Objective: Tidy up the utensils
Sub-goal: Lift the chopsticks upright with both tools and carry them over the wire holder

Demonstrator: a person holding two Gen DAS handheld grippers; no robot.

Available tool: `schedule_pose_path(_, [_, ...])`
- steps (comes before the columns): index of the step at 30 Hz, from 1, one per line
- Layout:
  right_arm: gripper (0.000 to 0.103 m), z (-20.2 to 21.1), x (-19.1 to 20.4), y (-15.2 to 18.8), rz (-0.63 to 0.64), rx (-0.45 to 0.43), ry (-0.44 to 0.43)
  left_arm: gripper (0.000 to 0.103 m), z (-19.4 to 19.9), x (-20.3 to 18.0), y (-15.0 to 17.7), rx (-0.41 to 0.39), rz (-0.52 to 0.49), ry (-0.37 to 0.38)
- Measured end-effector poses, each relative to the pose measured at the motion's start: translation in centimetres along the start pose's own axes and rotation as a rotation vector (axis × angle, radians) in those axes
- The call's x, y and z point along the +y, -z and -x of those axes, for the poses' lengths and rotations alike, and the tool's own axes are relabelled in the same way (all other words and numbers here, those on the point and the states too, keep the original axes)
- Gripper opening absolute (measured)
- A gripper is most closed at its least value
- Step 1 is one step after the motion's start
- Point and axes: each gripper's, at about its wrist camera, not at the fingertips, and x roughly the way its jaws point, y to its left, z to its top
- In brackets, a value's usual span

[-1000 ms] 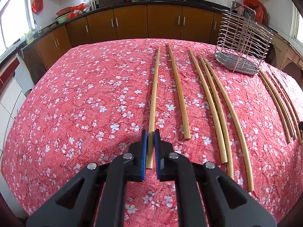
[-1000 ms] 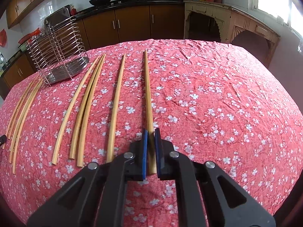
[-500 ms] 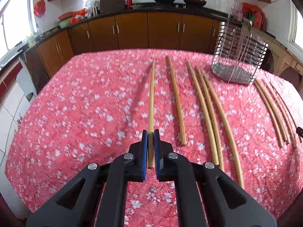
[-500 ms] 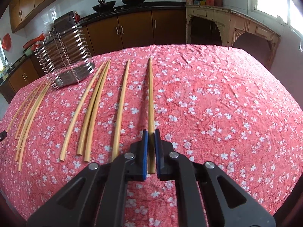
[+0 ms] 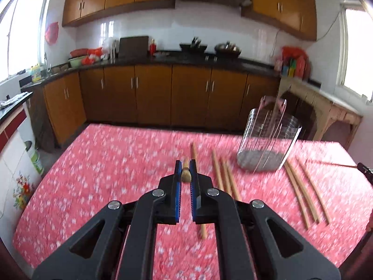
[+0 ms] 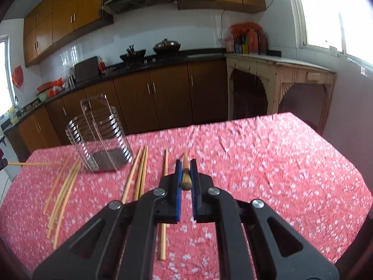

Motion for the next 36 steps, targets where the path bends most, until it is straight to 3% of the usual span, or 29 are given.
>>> schedule_pose_path(9, [0.008,0.3,0.8,-4.1,-0.026,-0.098,0.005,0.006,-0.2,1.0,-2.0,-0.054,0.040,0.057])
schedule_pose_path(28, [0.008,-0.7,1.7,-8.5,-0.012,-0.159,0.018,0.006,-0.3,1.6,-5.5,-0.108,0.021,-0.011])
schedule_pose_path(36, [0.008,2.3,2.7,-13.1,-0.008,-0.202,-0.058,0.006,1.2,0.2,-8.7,-0.151,-0.014,-0.008])
